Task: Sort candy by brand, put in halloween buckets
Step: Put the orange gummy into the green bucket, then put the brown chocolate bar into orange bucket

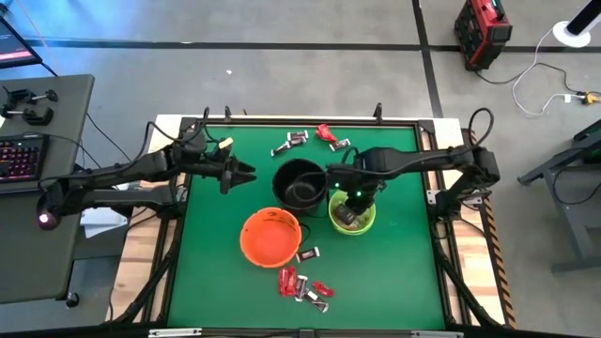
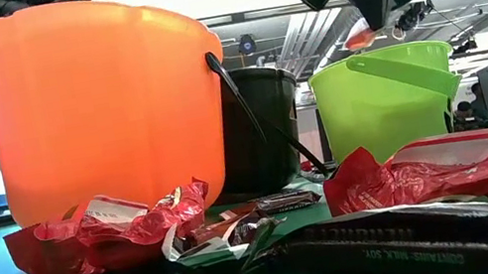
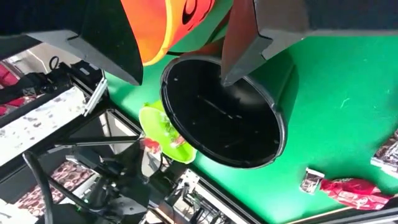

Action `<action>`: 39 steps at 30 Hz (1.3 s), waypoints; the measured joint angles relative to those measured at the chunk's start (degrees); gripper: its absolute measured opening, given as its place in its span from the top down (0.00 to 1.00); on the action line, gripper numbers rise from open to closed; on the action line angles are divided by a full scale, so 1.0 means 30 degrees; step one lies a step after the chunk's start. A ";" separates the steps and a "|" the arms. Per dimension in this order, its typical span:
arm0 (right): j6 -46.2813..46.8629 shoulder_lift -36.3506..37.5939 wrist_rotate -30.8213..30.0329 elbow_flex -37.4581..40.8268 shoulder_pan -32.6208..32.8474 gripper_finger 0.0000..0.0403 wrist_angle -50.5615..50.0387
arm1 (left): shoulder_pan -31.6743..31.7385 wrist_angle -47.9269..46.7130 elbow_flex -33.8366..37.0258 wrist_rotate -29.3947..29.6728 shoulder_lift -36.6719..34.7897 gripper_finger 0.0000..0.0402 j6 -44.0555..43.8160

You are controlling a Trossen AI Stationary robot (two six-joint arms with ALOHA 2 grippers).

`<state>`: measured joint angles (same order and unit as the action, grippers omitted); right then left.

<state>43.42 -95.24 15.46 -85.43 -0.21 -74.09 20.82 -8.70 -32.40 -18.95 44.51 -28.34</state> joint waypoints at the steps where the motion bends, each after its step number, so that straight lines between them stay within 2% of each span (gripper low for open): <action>1: -0.0148 0.0000 -0.0023 0.0000 -0.0113 1.00 -0.0035 | 0.0000 -0.0005 0.0000 -0.0001 0.0000 0.48 0.0000; 14: -0.0802 0.0015 0.0929 0.0000 -0.1479 1.00 0.0195 | -0.0122 -0.0158 0.0000 -0.0952 0.0015 0.48 0.0062; 26: 0.0251 0.0015 0.0170 0.0003 -0.0625 0.99 0.0127 | -0.0517 -0.0158 0.0000 -0.0933 0.0015 0.48 0.0641; 30: 0.0938 0.0015 0.0164 0.0007 -0.0625 0.89 0.0141 | -0.0510 -0.0148 0.0000 -0.0857 0.0015 0.48 0.0641; 35: 0.0544 0.0015 0.0052 0.0007 -0.0610 0.66 0.0811 | -0.0510 -0.0143 0.0000 -0.0610 0.0015 0.48 0.0741; 39: 0.0091 0.0015 0.0649 0.0007 -0.0566 0.52 0.1127 | -0.0501 -0.0132 0.0000 0.0592 0.0015 0.48 0.0974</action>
<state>43.69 -95.20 17.41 -85.41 -1.91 -70.71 19.32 -9.09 -32.40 -17.17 44.56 -25.41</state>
